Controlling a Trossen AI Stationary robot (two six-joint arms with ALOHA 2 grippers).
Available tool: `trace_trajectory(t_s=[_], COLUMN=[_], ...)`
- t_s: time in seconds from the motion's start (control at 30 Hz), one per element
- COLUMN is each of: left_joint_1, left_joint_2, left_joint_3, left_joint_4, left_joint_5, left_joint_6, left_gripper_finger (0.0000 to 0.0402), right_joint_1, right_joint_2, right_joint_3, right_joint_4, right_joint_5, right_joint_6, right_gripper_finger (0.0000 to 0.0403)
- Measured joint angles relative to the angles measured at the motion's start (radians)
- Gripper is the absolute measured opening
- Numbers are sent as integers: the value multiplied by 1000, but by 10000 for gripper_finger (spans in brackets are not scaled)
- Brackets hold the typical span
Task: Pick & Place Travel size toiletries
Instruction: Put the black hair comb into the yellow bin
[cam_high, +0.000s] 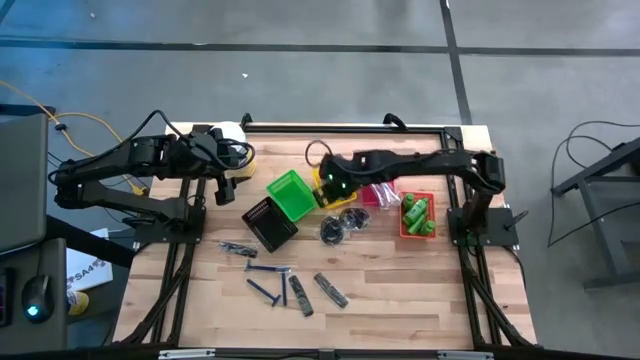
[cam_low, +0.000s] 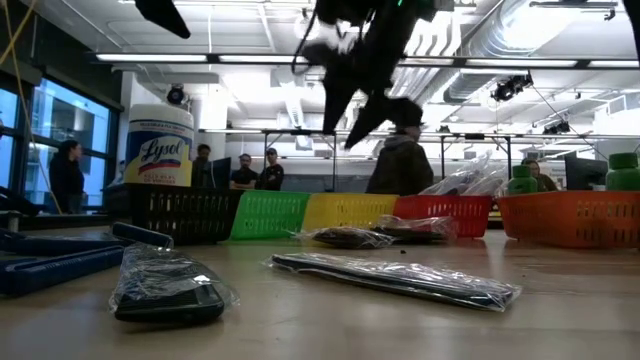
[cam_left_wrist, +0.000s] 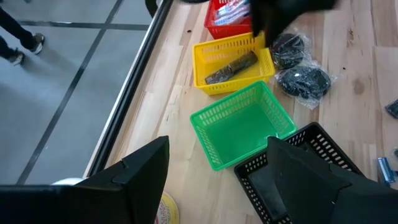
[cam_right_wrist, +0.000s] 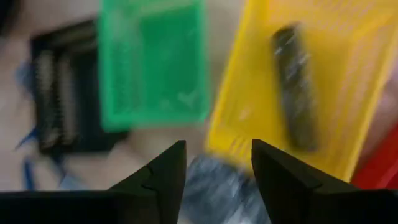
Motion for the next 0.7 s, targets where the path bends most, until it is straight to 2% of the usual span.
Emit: trace_trajectory(t_s=[0.23, 0.43, 0.6, 0.7], left_joint_1=[0, 0, 0, 0], left_joint_2=[0, 0, 0, 0], left_joint_3=[0, 0, 0, 0], left_joint_4=[-22, -22, -28, -107], left_joint_5=[0, 0, 2, 46], left_joint_6=[-2, -9, -67, -128], left_gripper_finger=[260, 260, 260, 260], right_joint_1=[158, 294, 370, 404], right_joint_2=[-30, -12, -14, -14], right_joint_3=[0, -1, 1, 0], right_joint_4=[-36, -48, -72, -125], right_joint_5=[-28, 13, 39, 44], right_joint_6=[21, 51, 63, 100], right_gripper_finger=[167, 164, 164, 164])
